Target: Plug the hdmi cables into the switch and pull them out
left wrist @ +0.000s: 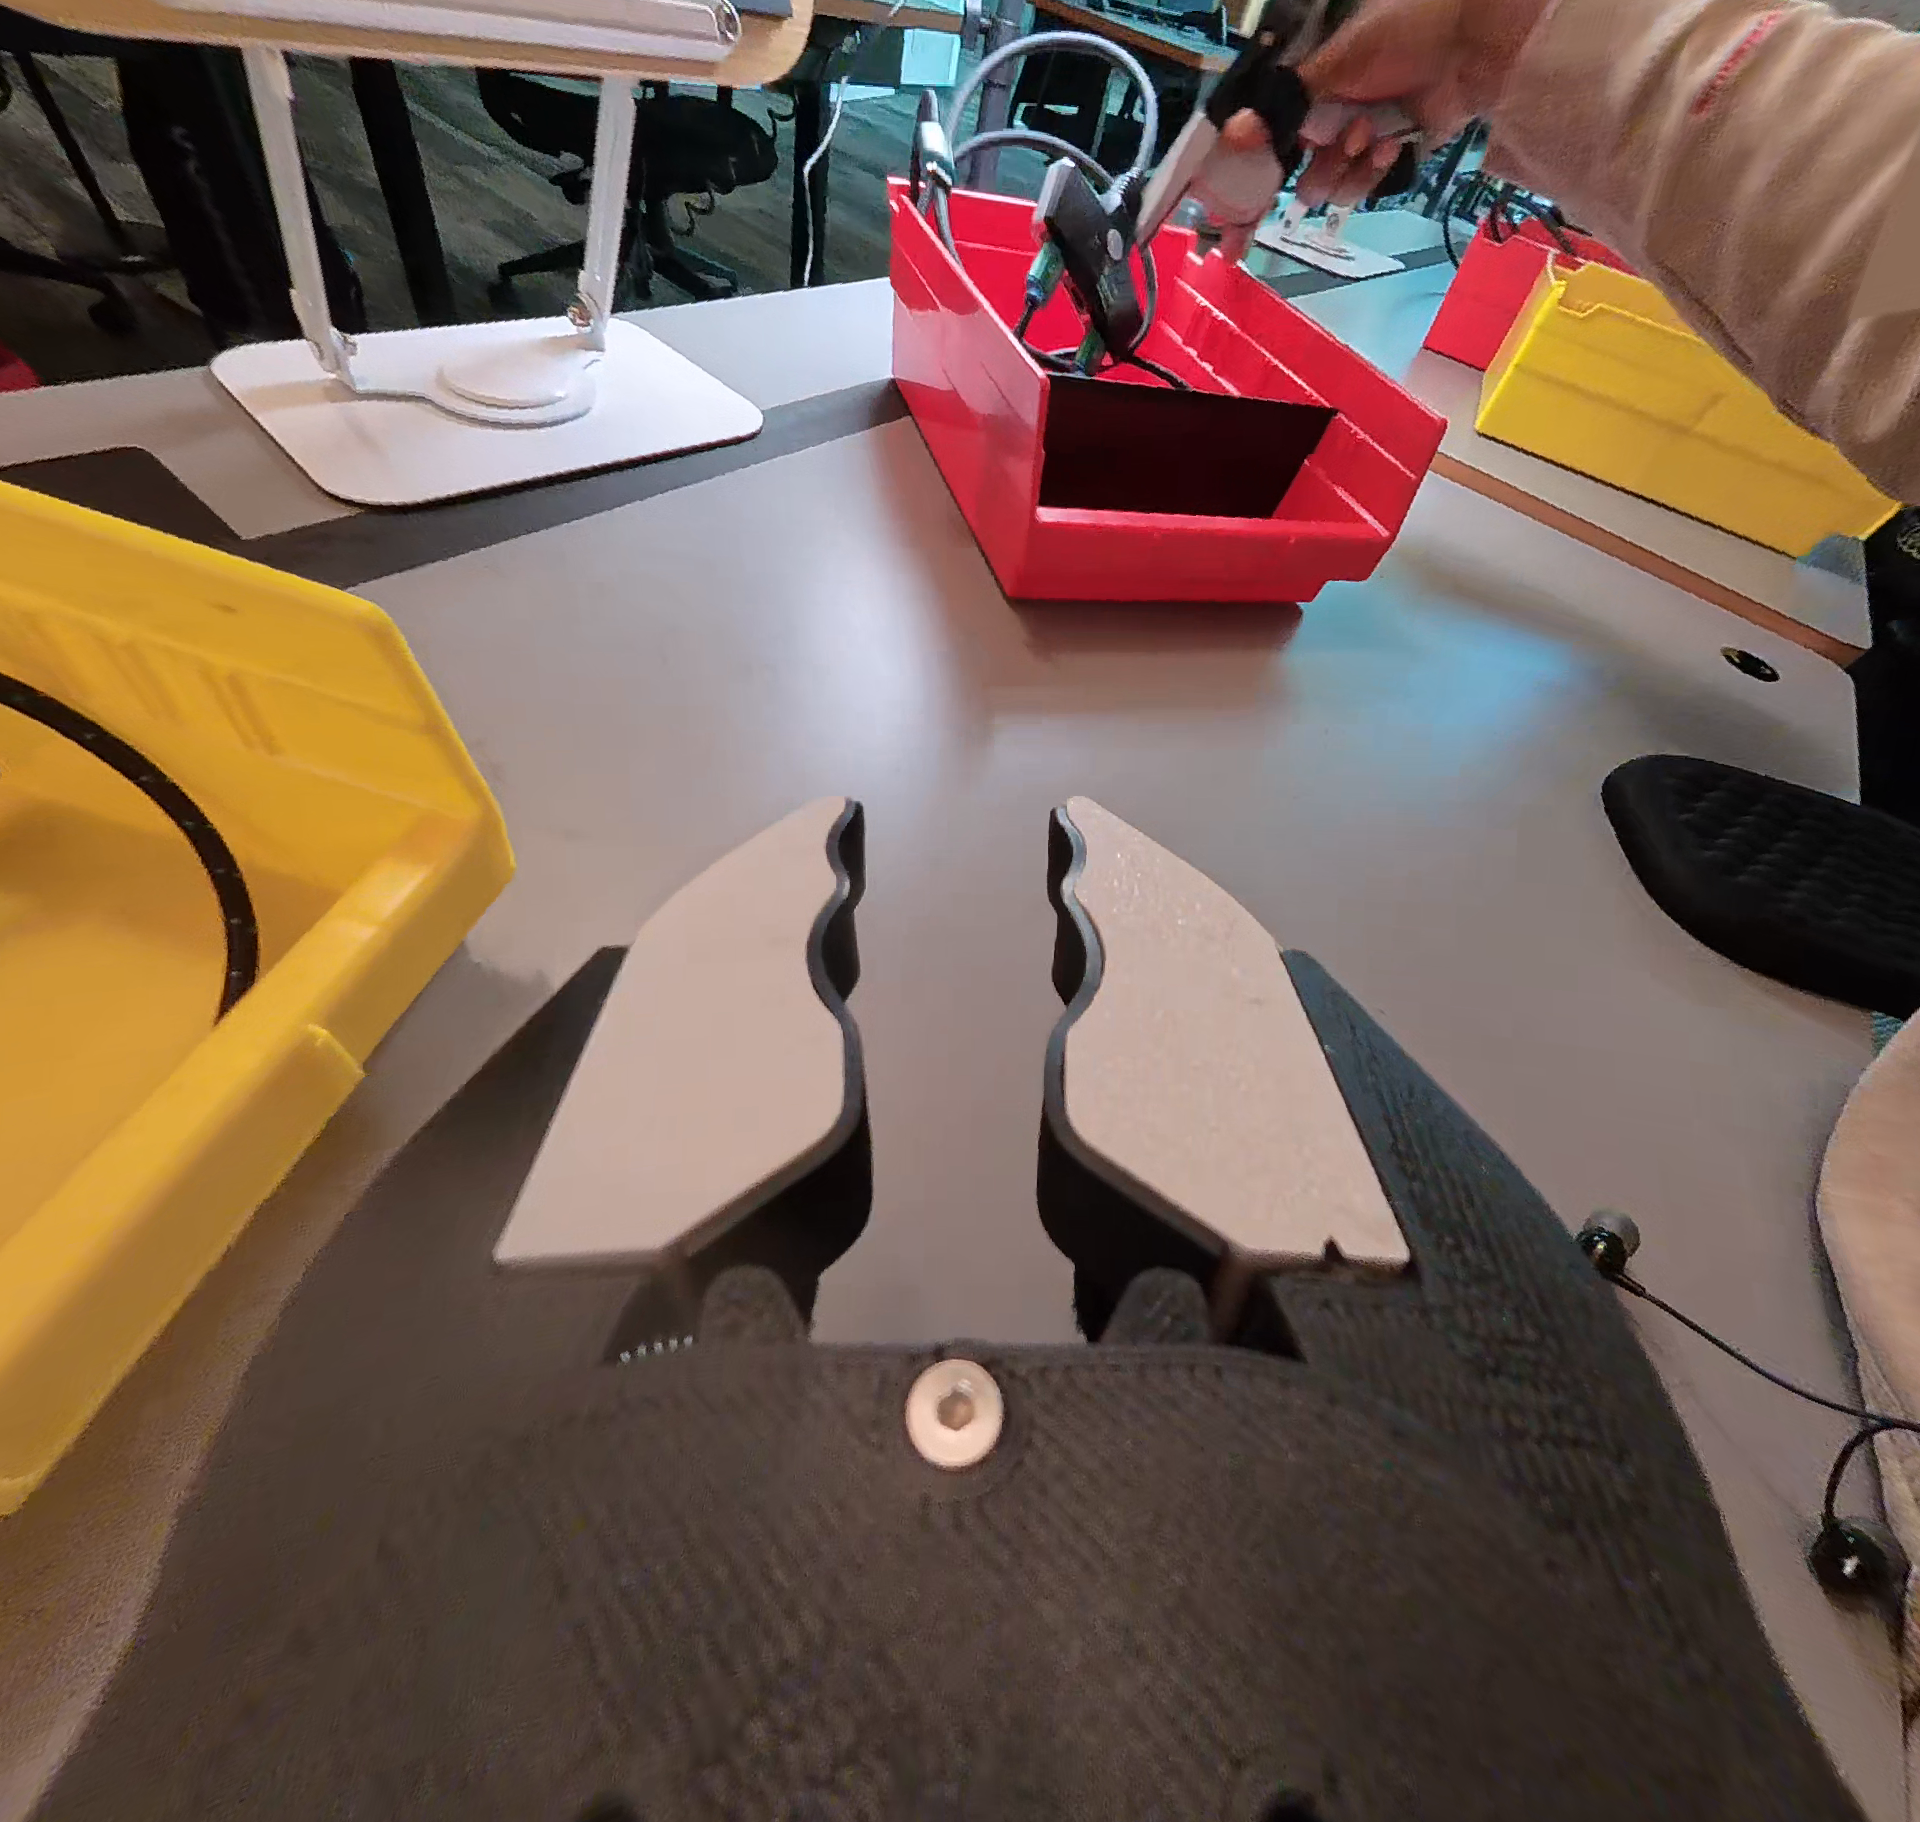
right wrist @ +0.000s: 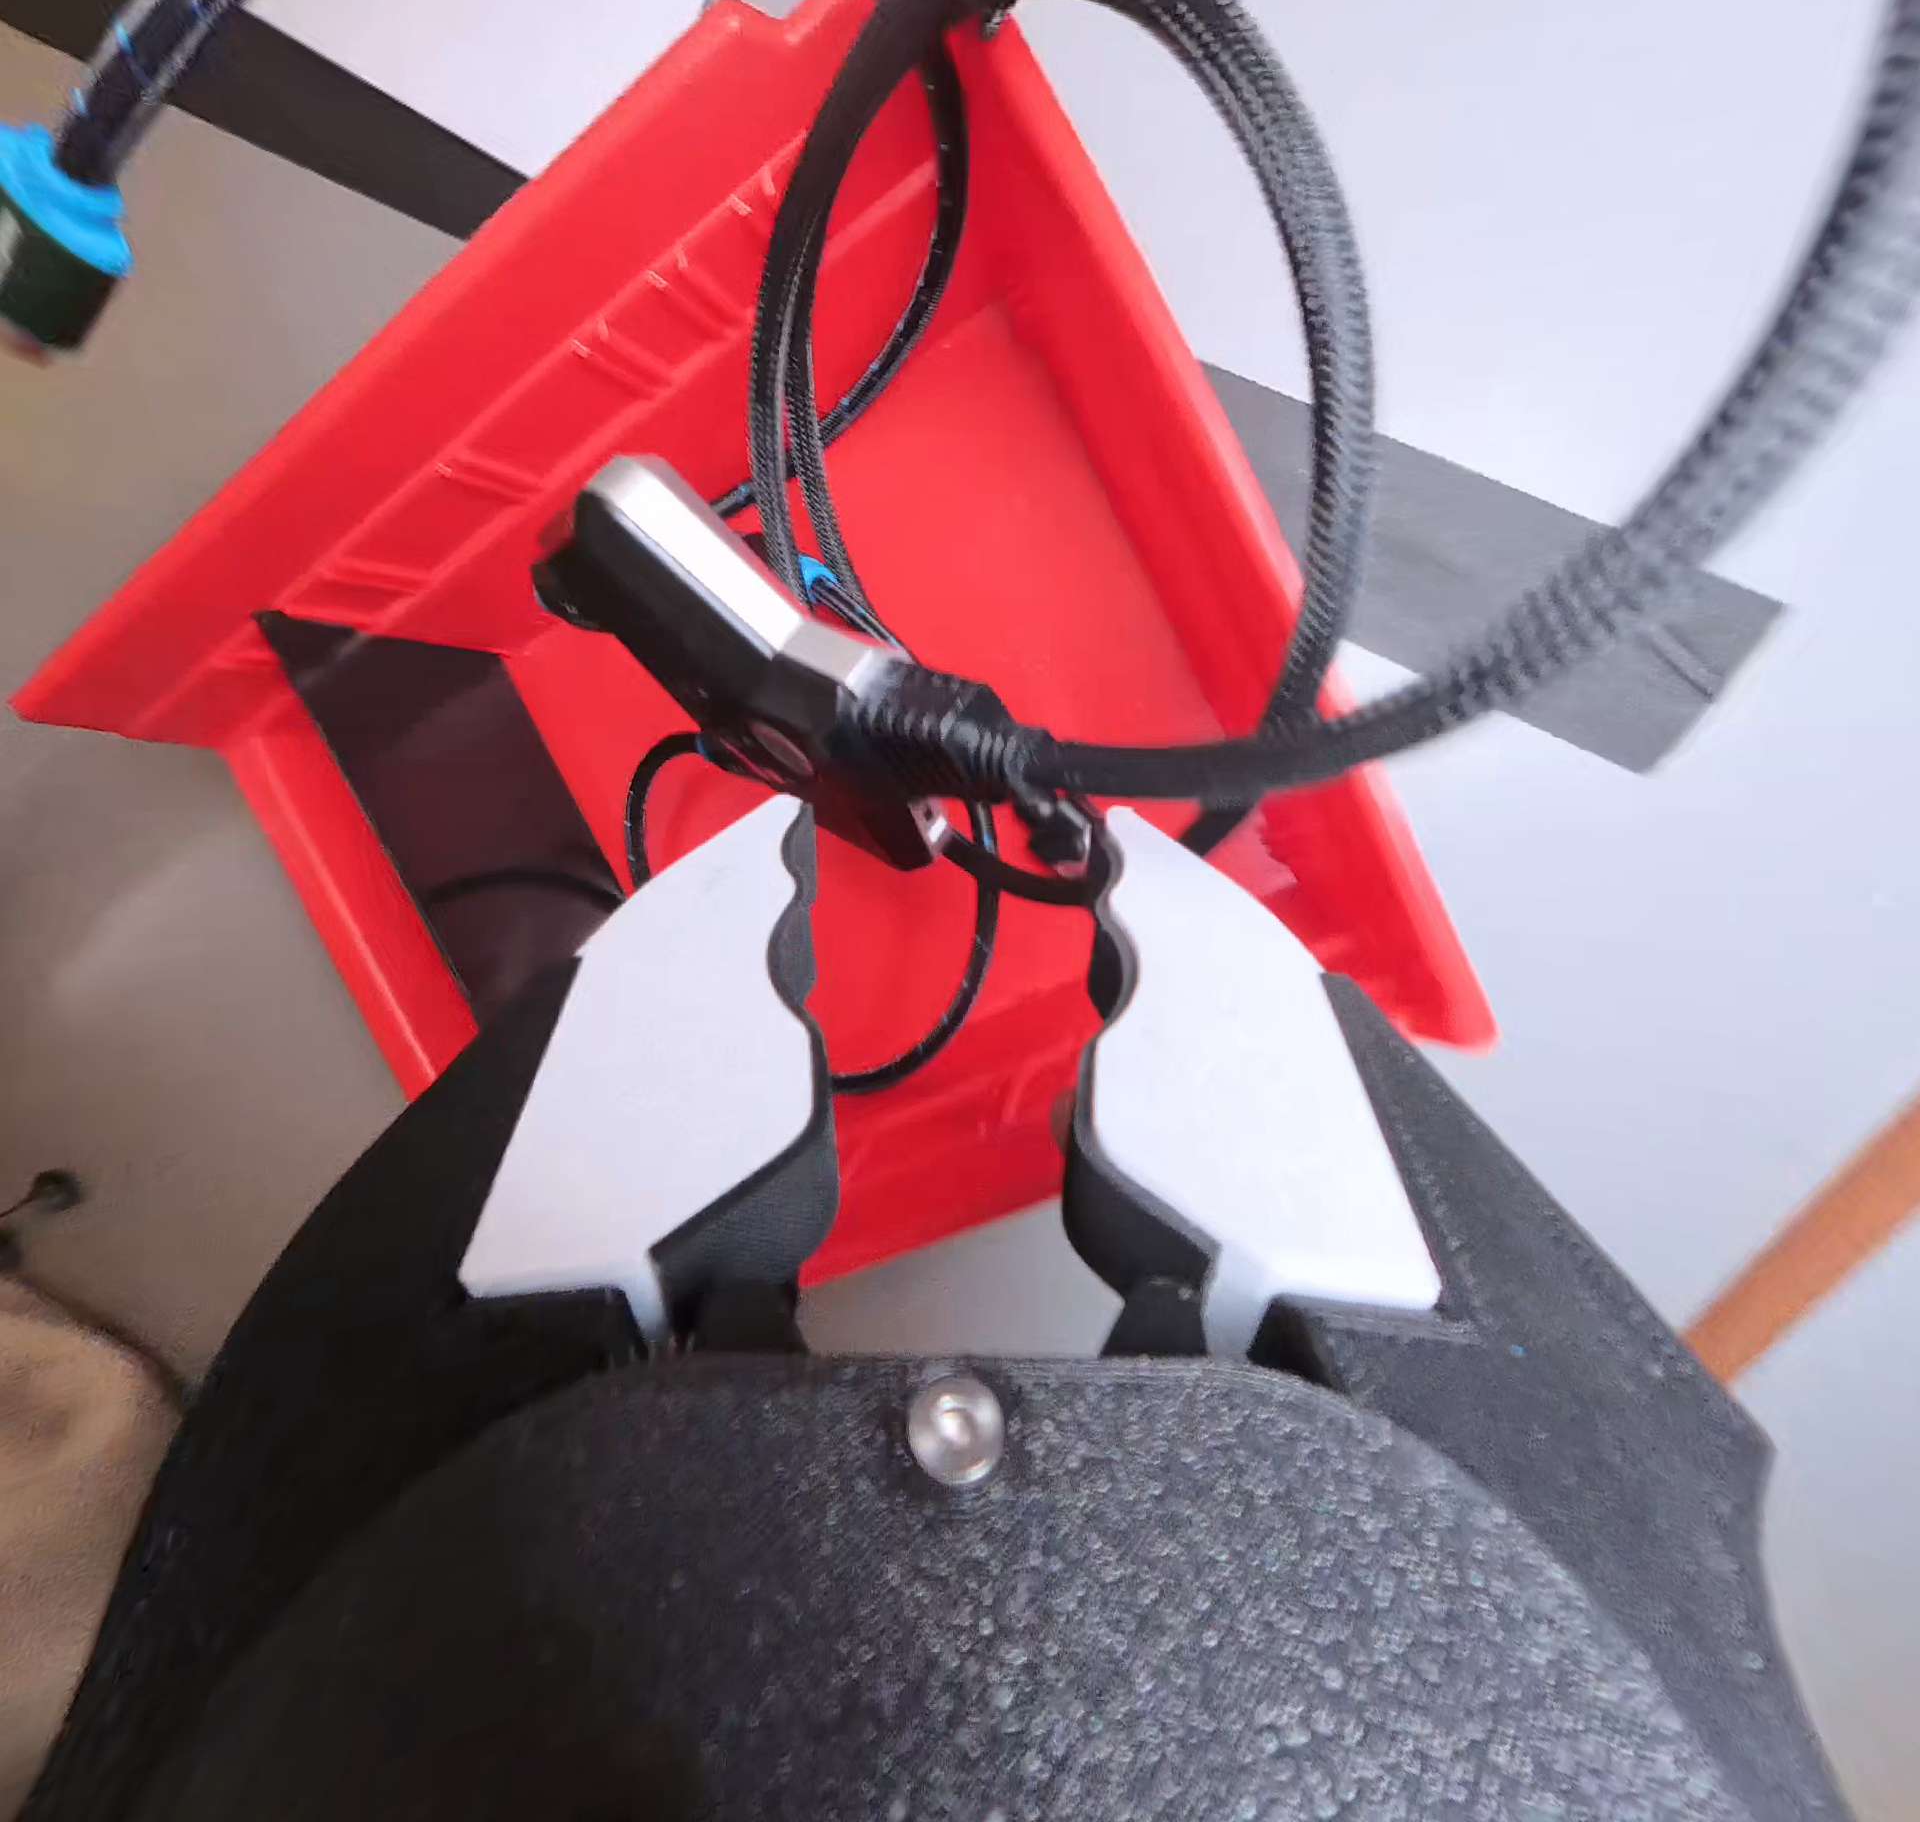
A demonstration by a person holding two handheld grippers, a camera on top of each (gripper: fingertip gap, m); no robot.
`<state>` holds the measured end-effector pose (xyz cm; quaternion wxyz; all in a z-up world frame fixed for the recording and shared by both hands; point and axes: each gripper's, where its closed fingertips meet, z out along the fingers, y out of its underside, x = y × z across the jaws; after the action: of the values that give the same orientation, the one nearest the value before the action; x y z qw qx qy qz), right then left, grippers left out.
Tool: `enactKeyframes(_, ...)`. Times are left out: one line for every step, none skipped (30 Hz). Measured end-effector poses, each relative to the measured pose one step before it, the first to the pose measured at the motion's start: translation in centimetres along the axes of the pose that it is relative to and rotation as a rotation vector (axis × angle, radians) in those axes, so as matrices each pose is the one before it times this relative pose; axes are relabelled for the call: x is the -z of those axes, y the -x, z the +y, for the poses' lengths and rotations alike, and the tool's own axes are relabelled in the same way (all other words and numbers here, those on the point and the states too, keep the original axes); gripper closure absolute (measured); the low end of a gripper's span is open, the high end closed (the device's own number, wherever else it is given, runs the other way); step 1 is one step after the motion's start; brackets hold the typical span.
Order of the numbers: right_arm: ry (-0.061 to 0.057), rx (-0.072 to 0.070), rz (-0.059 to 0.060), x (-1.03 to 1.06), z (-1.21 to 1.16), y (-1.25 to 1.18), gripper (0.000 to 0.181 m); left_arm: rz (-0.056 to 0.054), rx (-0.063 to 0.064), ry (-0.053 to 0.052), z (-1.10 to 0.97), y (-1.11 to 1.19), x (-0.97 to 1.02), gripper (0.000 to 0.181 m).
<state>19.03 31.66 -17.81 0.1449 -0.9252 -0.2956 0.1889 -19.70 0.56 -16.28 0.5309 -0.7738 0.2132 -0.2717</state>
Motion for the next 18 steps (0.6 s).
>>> enactKeyframes(-0.0141, 0.0176, 0.0432, 0.844, 0.455, -0.073, 0.128, -0.0101, -0.005, -0.0037, -0.3, 0.231, 0.24, 0.147)
enactKeyframes(-0.0085, 0.0154, 0.0391, 0.788, 0.585, -0.011, 0.126, -0.014, -0.0068, -0.0032, -0.33, 0.338, 0.292, 0.147)
enactKeyframes(-0.032, 0.0218, 0.0443, 0.853, 0.335, 0.012, 0.126, -0.0181, -0.0061, -0.0009, -0.338, 0.488, 0.349, 0.146)
enactKeyframes(-0.0705, 0.0283, 0.0133, 0.988, -0.107, 0.651, 0.128, -0.0171, -0.0045, -0.0006, -0.397, 0.592, 0.378, 0.146)
enactKeyframes(-0.0785, 0.0123, -0.0109, 1.082, -0.227, 1.197, 0.129, -0.0183, -0.0035, 0.0007, -0.476, 0.753, 0.415, 0.146)
enactKeyframes(-0.0861, 0.0137, -0.0268, 1.118, -0.319, 1.701, 0.13, -0.026, -0.007, 0.0036, -0.562, 1.016, 0.435, 0.146)
enactKeyframes(-0.095, 0.0265, -0.0444, 1.075, -0.362, 2.315, 0.131, -0.0366, -0.0125, 0.0073, -0.612, 1.343, 0.425, 0.146)
enactKeyframes(-0.0783, 0.0259, -0.0416, 0.944, -0.121, 2.543, 0.132, -0.0463, -0.0175, 0.0134, -0.626, 1.688, 0.361, 0.146)
enactKeyframes(-0.0575, 0.0287, -0.0334, 0.779, 0.209, 2.598, 0.13, -0.049, -0.0225, 0.0217, -0.576, 1.953, 0.189, 0.146)
enactKeyframes(-0.051, 0.0305, -0.0336, 0.61, 0.365, 2.717, 0.13, -0.0455, -0.019, 0.0301, -0.488, 2.13, -0.031, 0.146)
enactKeyframes(-0.0381, 0.0281, -0.0376, 0.433, 0.556, 2.773, 0.131, -0.0421, -0.0142, 0.0355, -0.426, 2.302, -0.251, 0.146)
enactKeyframes(-0.0268, 0.0238, -0.0317, 0.241, 0.718, 2.595, 0.131, -0.0422, -0.0201, 0.0384, -0.378, 2.426, -0.443, 0.146)
enactKeyframes(-0.0206, 0.0245, -0.0216, 0.133, 0.789, 2.306, 0.132, -0.0384, -0.0316, 0.048, -0.175, 2.442, -0.676, 0.146)
enactKeyframes(-0.0235, 0.0154, -0.0217, 0.054, 0.772, 2.109, 0.133, -0.0304, -0.032, 0.0505, -0.052, 2.376, -0.87, 0.146)
enactKeyframes(-0.016, 0.0002, -0.0363, -0.037, 0.863, 2.052, 0.134, -0.0244, -0.0252, 0.0496, 0.067, 2.284, -0.986, 0.148)
enactKeyframes(-0.0123, -0.0148, -0.0288, -0.131, 0.906, 1.652, 0.134, -0.0216, -0.0045, 0.054, 0.219, 2.226, -1.013, 0.147)
enactKeyframes(-0.0179, -0.0218, -0.0195, -0.122, 0.866, 1.272, 0.135, -0.0018, 0.0118, 0.0453, 0.132, 1.884, -1.019, 0.147)
enactKeyframes(-0.0167, -0.0253, -0.0244, -0.076, 0.864, 1.144, 0.135, 0.0025, 0.0137, 0.0365, 0.067, 1.715, -0.979, 0.146)
